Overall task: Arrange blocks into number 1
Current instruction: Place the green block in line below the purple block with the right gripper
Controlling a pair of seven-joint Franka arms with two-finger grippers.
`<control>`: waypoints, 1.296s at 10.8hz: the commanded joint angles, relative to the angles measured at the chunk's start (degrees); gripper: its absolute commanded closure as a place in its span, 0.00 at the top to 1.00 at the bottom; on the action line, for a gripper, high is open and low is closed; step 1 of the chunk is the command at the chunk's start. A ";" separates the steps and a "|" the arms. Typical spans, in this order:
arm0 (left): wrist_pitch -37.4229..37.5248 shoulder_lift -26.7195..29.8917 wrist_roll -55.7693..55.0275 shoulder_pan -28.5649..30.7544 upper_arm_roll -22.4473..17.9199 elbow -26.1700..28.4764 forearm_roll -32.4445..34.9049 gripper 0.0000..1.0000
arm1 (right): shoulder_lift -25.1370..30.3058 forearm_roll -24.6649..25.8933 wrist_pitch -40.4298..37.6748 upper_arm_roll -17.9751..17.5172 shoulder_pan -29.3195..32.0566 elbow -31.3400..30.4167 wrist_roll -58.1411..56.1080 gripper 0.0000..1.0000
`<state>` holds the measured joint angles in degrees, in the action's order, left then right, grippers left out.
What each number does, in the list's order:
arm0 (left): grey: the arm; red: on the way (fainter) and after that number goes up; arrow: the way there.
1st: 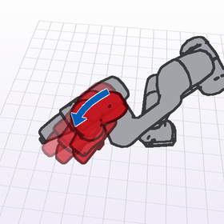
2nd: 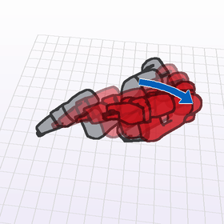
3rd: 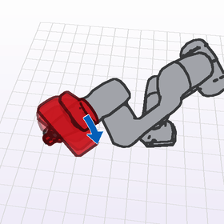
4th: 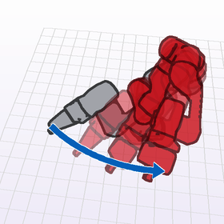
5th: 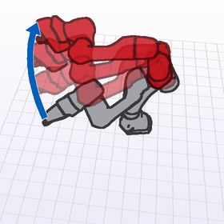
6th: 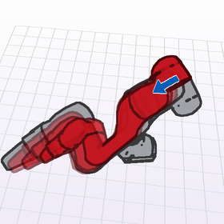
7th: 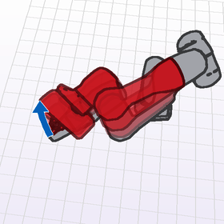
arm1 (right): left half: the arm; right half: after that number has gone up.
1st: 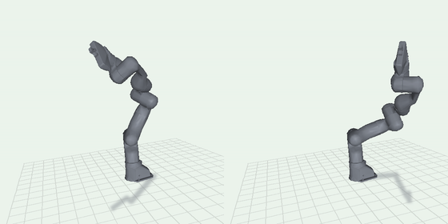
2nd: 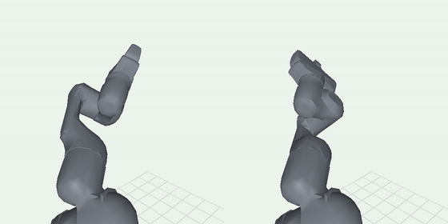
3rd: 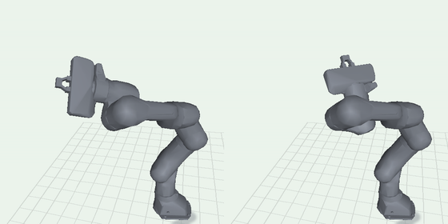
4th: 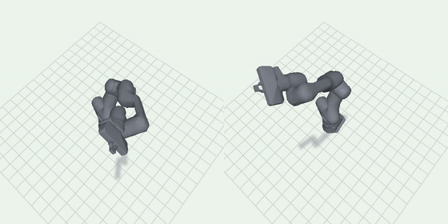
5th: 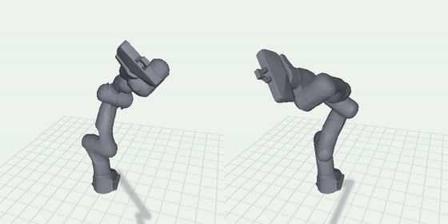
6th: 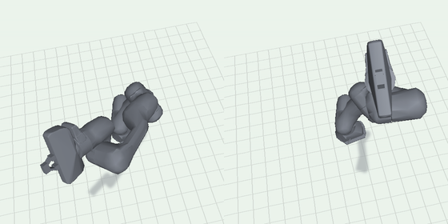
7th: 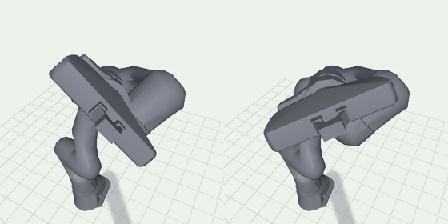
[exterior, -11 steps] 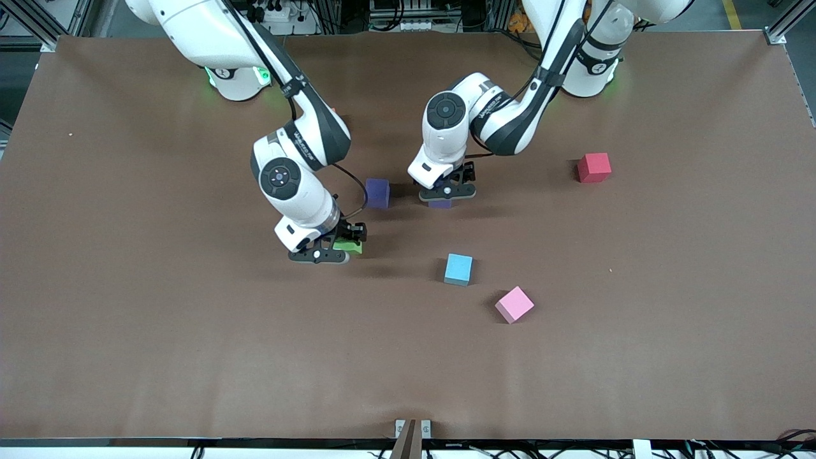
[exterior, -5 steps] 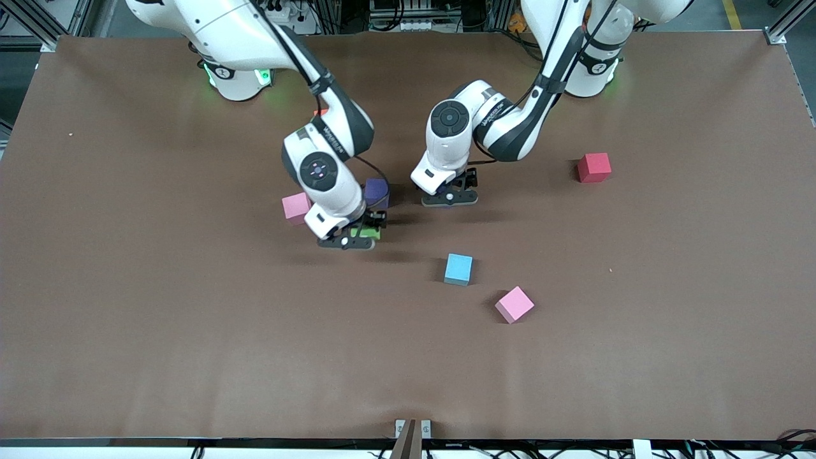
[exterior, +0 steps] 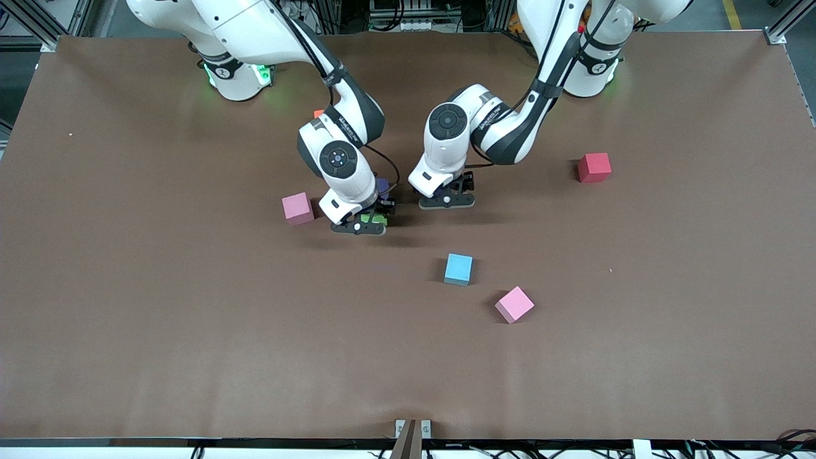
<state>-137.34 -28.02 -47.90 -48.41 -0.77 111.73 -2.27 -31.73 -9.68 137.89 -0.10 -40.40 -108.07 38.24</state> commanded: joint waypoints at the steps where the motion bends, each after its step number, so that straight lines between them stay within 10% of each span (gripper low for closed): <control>1: -0.30 -2.12 0.62 -0.19 0.16 -1.86 -0.81 1.00 | 1.59 0.63 0.80 -0.08 -0.03 -2.41 1.31 0.46; 4: -0.39 -3.26 0.88 -0.19 0.16 -1.87 -0.46 1.00 | 1.50 0.63 0.80 0.01 -0.99 -2.41 1.31 0.47; 6: -0.39 -3.35 0.97 -0.19 0.24 -1.87 -0.46 0.00 | 1.50 0.63 0.80 0.01 -1.00 -2.41 1.22 0.62; 7: -0.39 -3.44 0.88 -0.19 0.24 -1.87 -0.54 0.00 | 1.50 0.63 0.72 0.01 -0.91 -2.41 1.22 0.96; 14: -0.21 -2.39 -0.61 -0.19 2.25 -1.87 -0.90 0.00 | 10.80 0.81 -0.16 -0.17 7.42 -7.58 -6.56 1.00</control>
<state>-137.42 -31.01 -47.92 -48.50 0.13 110.13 -2.32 -25.74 -9.63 137.83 0.39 -36.45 -111.00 35.72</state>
